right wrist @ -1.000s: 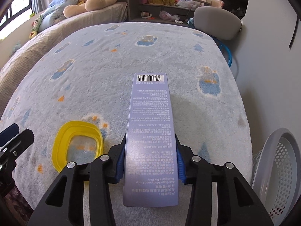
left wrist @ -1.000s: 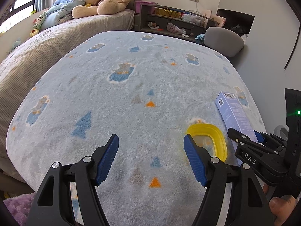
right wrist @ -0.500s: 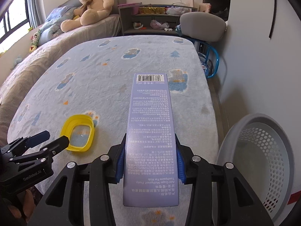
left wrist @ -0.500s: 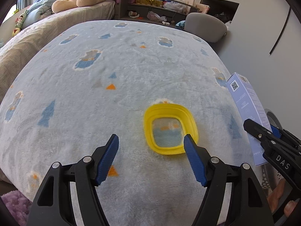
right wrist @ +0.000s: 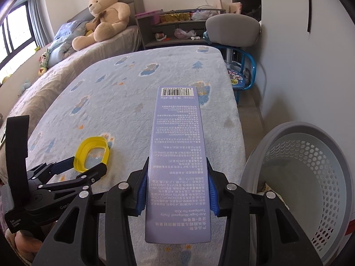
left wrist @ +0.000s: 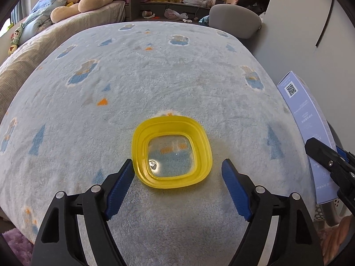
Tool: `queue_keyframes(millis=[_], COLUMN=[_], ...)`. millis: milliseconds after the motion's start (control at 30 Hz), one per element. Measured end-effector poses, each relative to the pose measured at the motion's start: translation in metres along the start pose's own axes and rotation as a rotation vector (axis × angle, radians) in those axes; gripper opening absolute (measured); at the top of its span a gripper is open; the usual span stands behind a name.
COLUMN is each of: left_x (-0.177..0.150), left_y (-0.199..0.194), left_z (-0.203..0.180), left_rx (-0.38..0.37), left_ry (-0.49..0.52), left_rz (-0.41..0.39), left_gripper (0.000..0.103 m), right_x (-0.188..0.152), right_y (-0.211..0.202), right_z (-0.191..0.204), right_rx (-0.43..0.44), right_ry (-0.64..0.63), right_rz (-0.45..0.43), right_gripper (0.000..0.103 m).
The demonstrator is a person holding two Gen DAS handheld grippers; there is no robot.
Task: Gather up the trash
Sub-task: 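Grasp the yellow plastic lid with the left gripper while the right gripper holds the box, then carry the lavender box and yellow lid over the grey basket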
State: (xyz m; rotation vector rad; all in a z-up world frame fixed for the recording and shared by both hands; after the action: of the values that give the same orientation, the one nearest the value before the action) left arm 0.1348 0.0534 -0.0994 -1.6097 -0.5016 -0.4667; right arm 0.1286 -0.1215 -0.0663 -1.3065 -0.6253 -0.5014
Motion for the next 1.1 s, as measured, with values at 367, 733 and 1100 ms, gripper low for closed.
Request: queue_keyframes(millis=[367,733,1100], left_x=[0.014,0.011,0.005], left_y=[0.022,0.003,-0.056], left_z=[-0.006,-0.009,-0.072], left_rx=[0.047,0.036,-0.03], left_ry=[0.002,0.014,0.09], left_rz=[-0.004,-0.053,-0.137], left_gripper=[0.078,0.068,0.068], right_x=[-0.002,-0.006,-0.019], right_y=[0.001,-0.009,-0.063], right_z=[-0.004,-0.014,-0.058], right_rx=[0.034,0.031,-0.031], right_ry=[0.015,0.042,0.108], right_rz=[0.009,-0.013,-0.074], right_gripper=[0.043,0.043,0.043])
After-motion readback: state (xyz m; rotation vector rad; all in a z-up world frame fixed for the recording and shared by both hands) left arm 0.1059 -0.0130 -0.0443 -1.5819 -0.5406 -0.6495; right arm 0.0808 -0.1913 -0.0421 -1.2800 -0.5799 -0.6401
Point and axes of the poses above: each gripper's, at about its wrist camera, not at the fingertips, and y roughly the way its jaws point, z to its left, x to its top, the point moved 1 cm from there along y, roughly the way its jaws point, and after that the axes turned 3 degrees about -z, right-handed, at the moved point
